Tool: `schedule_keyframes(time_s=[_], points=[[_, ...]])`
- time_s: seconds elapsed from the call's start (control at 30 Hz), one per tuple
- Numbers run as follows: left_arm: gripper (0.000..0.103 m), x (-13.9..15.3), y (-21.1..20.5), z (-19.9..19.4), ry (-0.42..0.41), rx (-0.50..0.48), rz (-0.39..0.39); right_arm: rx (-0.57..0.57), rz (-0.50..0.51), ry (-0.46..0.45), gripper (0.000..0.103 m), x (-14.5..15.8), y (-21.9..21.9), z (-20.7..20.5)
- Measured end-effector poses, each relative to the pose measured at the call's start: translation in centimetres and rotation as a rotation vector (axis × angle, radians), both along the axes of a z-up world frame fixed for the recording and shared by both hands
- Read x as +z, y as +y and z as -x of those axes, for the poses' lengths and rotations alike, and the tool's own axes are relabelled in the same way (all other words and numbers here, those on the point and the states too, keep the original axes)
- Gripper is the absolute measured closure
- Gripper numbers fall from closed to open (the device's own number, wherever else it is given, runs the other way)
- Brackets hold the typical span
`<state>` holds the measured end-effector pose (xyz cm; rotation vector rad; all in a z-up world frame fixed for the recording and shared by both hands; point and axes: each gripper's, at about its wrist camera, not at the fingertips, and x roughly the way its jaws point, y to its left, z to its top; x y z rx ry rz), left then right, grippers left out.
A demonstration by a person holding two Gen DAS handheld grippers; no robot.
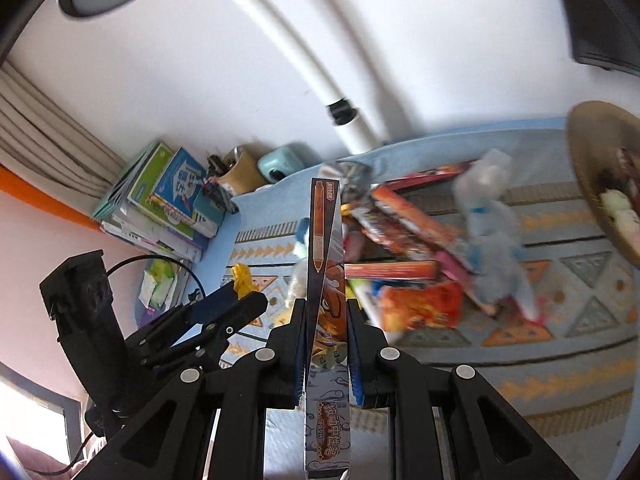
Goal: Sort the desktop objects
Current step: 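Carry both items into the gold glass bowl and open both tools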
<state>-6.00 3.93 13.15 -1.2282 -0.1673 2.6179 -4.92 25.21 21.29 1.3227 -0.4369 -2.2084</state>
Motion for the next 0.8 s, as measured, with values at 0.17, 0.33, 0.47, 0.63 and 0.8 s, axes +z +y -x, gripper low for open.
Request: schedule_keyframes(time_s=[0.17,0.33,0.47,0.63,0.8], points=[[0.065,1.0,4.6,0.2,-0.002,-0.022,-0.031,-0.034,-0.006,0.011,0.086,1.0,5.3,-0.6],[0.065,2.6,10.8,1.4,0.027,-0.085,-0.025,-0.107,-0.01,0.02,0.086,2.0,11.5,0.0],[0.065,3.8,15.7,3.4,0.056,-0.148,-0.035,-0.212,-0.063,0.044,0.086,3.2,17.0,1.0],[0.065,4.6,22.1,6.8,0.078,-0.231,-0.043,-0.348,-0.186,0.046,0.086,3.5,23.0,3.1],[0.065,3.7,27.0,10.6,0.035,-0.312,-0.049,-0.435,-0.182,0.017,0.086,2.7,27.0,6.2]])
